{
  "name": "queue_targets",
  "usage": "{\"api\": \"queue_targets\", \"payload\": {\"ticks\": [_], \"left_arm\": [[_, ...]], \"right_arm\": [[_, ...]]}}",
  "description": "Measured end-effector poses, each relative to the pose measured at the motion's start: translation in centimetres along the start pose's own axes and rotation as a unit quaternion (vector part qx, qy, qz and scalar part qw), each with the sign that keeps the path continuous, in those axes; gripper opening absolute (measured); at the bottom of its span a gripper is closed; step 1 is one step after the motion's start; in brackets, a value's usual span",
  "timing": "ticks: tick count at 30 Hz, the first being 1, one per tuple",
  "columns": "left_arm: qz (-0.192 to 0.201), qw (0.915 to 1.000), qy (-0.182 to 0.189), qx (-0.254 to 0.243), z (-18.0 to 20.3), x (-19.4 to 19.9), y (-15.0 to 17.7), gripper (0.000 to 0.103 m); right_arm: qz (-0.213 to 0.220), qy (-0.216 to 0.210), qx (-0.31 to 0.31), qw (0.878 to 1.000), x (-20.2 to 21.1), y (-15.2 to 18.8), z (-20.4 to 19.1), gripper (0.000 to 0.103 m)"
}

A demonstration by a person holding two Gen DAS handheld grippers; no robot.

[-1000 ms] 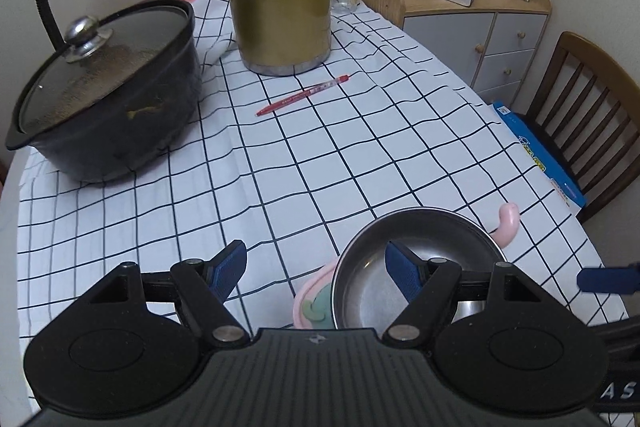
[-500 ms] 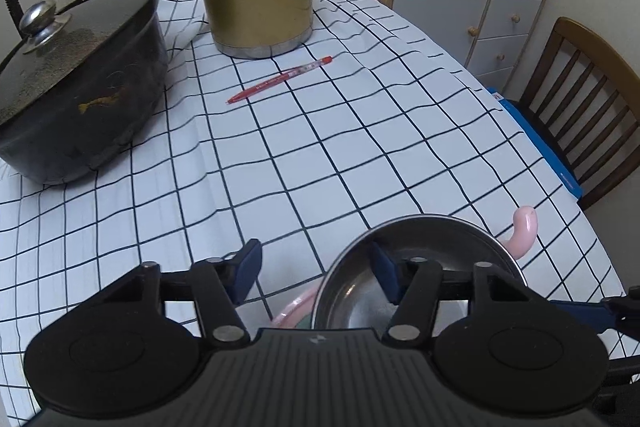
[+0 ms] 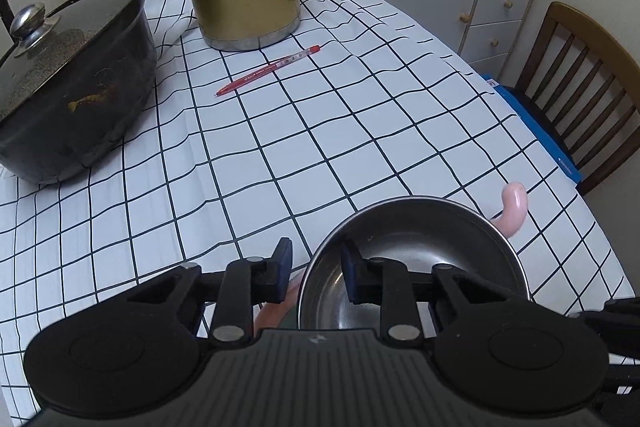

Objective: Organize plates and bowls
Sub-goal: 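Lift the pink-handled steel pot with both grippers and carry it toward the stack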

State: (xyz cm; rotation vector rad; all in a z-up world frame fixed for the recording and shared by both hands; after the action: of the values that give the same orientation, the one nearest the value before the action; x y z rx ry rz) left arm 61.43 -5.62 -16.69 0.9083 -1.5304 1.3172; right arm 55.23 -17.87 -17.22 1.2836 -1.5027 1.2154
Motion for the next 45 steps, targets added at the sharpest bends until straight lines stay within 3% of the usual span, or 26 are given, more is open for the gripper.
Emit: {"api": "queue_targets", "payload": {"ticks": [3, 13, 27, 35, 45], "left_arm": [[0.004, 1.0, -0.005, -0.006, 0.2, 0.3, 0.0, 0.019], [0.014, 0.9998, -0.008, 0.01, -0.2, 1.7, -0.3, 0.014], [0.044, 0.9985, -0.027, 0.019, -0.6, 9.9, 0.5, 0.011], [0.049, 0.9974, -0.036, 0.04, -0.4, 15.5, 5.0, 0.01], [0.036, 0.9944, -0.076, 0.065, 0.5, 21.5, 14.2, 0.01]], "right_arm": [[0.016, 0.028, 0.008, 0.999, 0.3, -0.1, -0.5, 0.017], [0.047, 0.04, 0.004, 0.998, 1.7, -1.0, -0.5, 0.012], [0.086, 0.023, 0.023, 0.996, 7.4, -0.3, -1.9, 0.01], [0.091, 0.014, 0.067, 0.994, 11.3, 3.7, -3.4, 0.01], [0.073, -0.001, 0.127, 0.989, 14.8, 11.4, -5.2, 0.009]]}}
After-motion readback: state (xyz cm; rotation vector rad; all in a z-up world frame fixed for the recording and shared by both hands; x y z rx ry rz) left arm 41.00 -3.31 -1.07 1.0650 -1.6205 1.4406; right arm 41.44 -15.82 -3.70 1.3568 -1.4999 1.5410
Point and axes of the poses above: each gripper's, at about its wrist camera, not at the fingertips, and x roughly against the way its jaws point, z to its right, y to its underside, the point moved 3 cm from there along -x, roughly the way its jaws point, and after that the axes turned 12 degrees about -z, right-handed, at the moved point
